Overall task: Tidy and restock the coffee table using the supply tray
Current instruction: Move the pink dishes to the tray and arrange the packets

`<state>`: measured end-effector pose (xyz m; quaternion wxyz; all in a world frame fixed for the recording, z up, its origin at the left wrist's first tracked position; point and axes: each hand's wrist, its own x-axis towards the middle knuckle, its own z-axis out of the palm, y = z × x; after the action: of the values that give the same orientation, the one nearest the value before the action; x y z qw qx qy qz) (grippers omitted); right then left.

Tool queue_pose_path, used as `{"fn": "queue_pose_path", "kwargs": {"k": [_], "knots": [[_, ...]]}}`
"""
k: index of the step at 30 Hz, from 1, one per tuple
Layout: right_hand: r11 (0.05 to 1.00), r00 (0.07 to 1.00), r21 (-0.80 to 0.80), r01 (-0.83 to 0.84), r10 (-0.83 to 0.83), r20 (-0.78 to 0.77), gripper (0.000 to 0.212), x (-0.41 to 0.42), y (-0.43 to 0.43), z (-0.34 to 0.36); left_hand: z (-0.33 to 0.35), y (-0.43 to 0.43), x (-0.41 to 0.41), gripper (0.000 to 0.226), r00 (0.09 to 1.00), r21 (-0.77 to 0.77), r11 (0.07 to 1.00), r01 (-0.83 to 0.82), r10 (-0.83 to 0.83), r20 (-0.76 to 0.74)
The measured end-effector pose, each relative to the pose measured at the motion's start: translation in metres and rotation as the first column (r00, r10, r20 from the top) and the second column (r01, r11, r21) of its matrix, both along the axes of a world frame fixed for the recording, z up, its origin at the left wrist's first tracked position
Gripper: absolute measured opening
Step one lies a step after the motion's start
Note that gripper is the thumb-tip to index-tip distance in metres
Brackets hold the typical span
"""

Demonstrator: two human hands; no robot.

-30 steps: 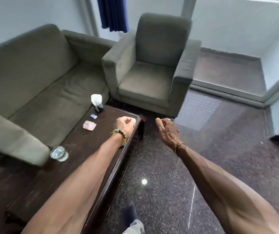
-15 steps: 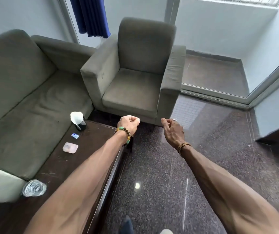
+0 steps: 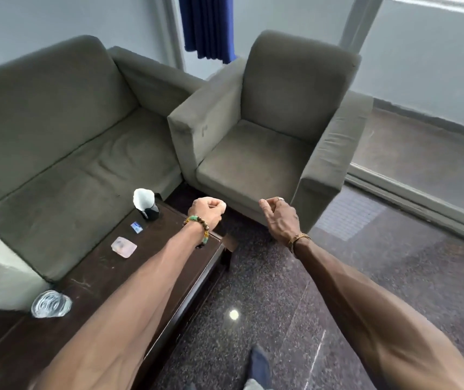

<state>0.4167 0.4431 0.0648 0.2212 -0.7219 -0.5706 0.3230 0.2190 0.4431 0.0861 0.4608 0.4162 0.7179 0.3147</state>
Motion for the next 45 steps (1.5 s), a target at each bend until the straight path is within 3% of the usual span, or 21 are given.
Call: {"fn": "queue_pose_path", "kwargs": {"k": [4, 10, 15, 18, 22, 28, 32, 36, 42, 45], "knots": [[0.993, 0.993, 0.02, -0.118, 0.118, 0.011, 0.042, -0.027, 0.053, 0.014, 0.009, 0.016, -0.02, 0.012, 0.991, 0.045, 0.992, -0.12, 0.117, 0.059], [0.934, 0.934, -0.009, -0.357, 0.357, -0.001, 0.04, -0.121, 0.069, 0.001, -0.019, -0.01, -0.099, 0.025, 0.946, -0.053, 0.946, -0.32, 0.323, 0.04], [0.847, 0.85, -0.079, -0.526, 0.526, -0.016, 0.04, -0.196, 0.056, -0.013, -0.037, -0.037, -0.174, 0.007, 0.871, -0.128, 0.864, -0.486, 0.492, 0.016], [0.782, 0.785, -0.077, -0.618, 0.619, -0.011, 0.04, -0.233, 0.058, -0.009, -0.035, -0.042, -0.209, 0.013, 0.821, -0.118, 0.818, -0.563, 0.57, 0.029], [0.769, 0.77, -0.052, -0.637, 0.637, -0.017, 0.038, -0.275, 0.073, 0.001, -0.034, -0.037, -0.25, 0.027, 0.813, -0.092, 0.813, -0.575, 0.581, 0.044], [0.768, 0.773, -0.103, -0.632, 0.633, -0.024, 0.038, -0.329, 0.082, 0.001, -0.038, -0.043, -0.292, 0.013, 0.736, -0.103, 0.737, -0.667, 0.674, 0.055], [0.712, 0.722, -0.153, -0.686, 0.692, -0.017, 0.037, -0.361, 0.083, -0.018, -0.054, -0.05, -0.313, 0.006, 0.683, -0.13, 0.685, -0.717, 0.727, 0.068], [0.644, 0.662, -0.202, -0.738, 0.749, -0.029, 0.04, -0.386, 0.084, -0.05, -0.08, -0.057, -0.323, 0.026, 0.634, -0.173, 0.641, -0.747, 0.766, 0.102], [0.508, 0.543, -0.326, -0.797, 0.839, -0.022, 0.038, -0.416, 0.097, -0.132, -0.159, -0.05, -0.335, 0.029, 0.5, -0.314, 0.527, -0.79, 0.849, 0.168], [0.455, 0.493, -0.39, -0.801, 0.87, 0.004, 0.041, -0.424, 0.108, -0.167, -0.199, -0.042, -0.331, 0.028, 0.502, -0.384, 0.532, -0.755, 0.845, 0.184]]}}
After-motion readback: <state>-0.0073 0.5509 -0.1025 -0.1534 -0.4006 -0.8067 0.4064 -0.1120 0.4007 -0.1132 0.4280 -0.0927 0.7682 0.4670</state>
